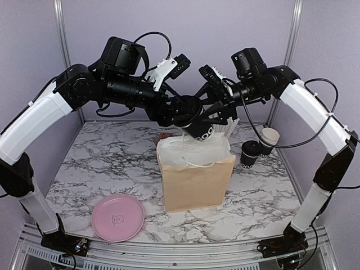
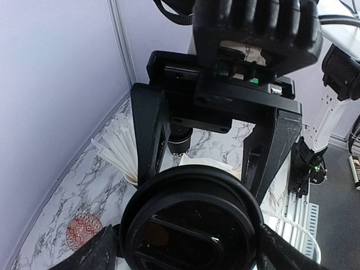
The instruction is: Pack the takeout coffee
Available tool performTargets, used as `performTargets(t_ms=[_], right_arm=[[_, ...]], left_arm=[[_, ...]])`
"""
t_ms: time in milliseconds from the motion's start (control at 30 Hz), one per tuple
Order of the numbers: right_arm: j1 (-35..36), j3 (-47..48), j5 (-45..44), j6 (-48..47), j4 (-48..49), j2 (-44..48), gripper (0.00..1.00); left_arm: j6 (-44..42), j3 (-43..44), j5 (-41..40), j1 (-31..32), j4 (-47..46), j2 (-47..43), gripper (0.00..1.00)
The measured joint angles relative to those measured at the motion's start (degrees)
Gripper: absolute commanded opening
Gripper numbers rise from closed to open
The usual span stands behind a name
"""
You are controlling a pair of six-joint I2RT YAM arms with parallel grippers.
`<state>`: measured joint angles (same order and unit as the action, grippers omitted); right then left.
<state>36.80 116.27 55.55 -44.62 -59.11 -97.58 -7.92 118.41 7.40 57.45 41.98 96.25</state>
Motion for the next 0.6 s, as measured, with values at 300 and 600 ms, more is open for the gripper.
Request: performTargets(t_ms=[300,600], right_arm=[[0.02,0.00,-1.07,-0.50,-0.76,0.00,0.46],[0.15,2.12,-0.98,-0.44,-1.49,-0.02,0.89]], left_arm=[[0.09,1.22,0.11,-0.02,1.79,1.22,0.76],[0.15,4.04,0.04,0.17,3.54,1.64,0.74]])
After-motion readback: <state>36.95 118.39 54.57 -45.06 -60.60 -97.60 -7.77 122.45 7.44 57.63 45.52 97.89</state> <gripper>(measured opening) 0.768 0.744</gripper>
